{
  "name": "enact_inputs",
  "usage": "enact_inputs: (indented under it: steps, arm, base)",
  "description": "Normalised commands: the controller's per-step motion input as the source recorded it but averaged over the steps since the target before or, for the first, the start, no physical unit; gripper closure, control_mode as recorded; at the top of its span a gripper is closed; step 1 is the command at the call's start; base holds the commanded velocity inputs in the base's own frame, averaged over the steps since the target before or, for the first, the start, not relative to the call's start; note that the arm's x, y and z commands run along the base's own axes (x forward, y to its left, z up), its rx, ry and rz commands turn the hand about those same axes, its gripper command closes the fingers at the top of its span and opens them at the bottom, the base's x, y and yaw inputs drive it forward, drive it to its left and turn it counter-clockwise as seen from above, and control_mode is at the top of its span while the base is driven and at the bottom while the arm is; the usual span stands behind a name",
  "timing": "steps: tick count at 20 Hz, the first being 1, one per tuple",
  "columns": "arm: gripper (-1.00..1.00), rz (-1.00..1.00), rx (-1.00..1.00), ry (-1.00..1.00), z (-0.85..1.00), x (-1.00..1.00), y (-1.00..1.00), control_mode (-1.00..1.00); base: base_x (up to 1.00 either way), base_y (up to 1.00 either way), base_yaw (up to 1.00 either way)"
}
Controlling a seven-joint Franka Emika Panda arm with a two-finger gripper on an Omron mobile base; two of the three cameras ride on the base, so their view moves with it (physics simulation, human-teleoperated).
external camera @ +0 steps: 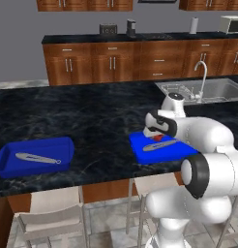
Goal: Gather the bell pepper and corn from the fridge and place them on a tray on the dining counter. Then gather the chicken drumsticks from the fridge and place them on the other tray.
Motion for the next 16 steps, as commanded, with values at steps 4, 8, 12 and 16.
enact_inputs:
  steps: [4, 8, 12, 16]
  arm:
    - [1.0, 0.0, 0.0, 0.0, -0.18, 0.3, 0.0, -1.0]
    - [1.0, 0.0, 0.0, 0.0, -0.2, 0.29, 0.0, -1.0]
    - [1.0, 0.0, 0.0, 0.0, -0.21, 0.29, 0.0, -1.0]
    - [1.0, 0.0, 0.0, 0.0, -0.23, 0.26, 0.0, -1.0]
  base:
    - [0.0, 0.0, 0.0]
    - [0.0, 0.0, 0.0]
    - [0.0, 0.0, 0.0]
    - [0.0, 0.0, 0.0]
